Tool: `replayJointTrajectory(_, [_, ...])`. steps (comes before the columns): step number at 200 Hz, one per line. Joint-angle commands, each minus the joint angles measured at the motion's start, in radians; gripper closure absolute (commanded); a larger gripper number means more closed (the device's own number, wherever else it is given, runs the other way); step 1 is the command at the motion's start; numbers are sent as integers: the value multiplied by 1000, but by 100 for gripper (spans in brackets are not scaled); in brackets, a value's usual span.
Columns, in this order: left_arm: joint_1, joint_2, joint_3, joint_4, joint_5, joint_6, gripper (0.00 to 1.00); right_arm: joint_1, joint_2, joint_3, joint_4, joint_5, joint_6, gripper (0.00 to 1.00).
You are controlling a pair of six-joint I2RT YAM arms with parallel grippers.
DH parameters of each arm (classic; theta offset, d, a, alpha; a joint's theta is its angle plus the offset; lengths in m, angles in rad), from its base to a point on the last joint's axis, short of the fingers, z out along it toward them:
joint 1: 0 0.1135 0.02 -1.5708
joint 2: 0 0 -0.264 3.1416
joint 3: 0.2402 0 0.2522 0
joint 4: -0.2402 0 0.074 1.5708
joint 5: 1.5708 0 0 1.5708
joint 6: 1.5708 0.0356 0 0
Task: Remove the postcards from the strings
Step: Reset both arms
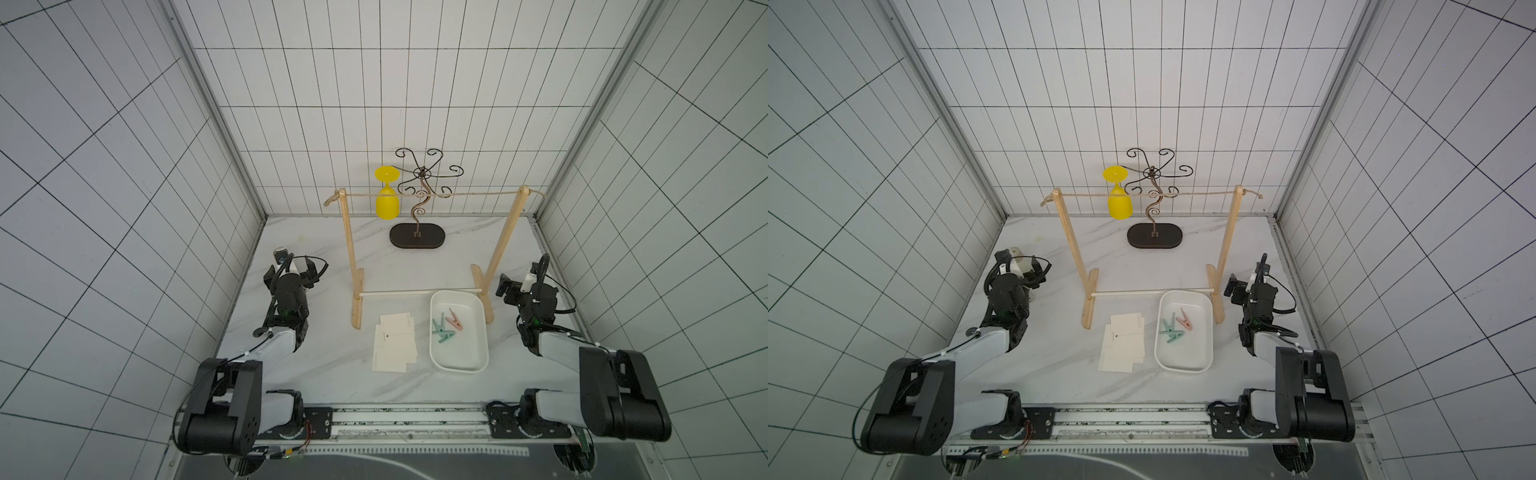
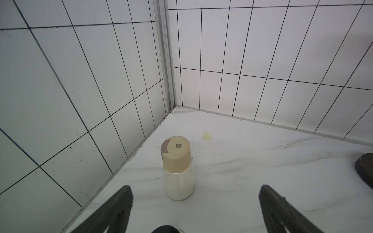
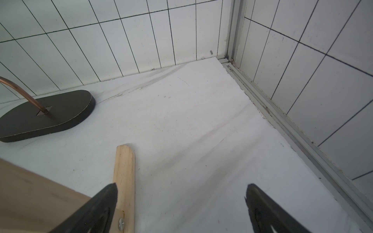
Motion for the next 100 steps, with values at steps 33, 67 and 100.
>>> replayJointTrajectory(33, [13,94,41,111,171,58,3,-13,67,-48,311,-48,-82,0])
replayJointTrajectory(67, [30,120,73,88,244,64,3,-13,137,-64,397,-43,-80,0])
replayJointTrajectory(100, [30,84,45,-21,346,27,3,-12,151,-67,416,-38,-77,0])
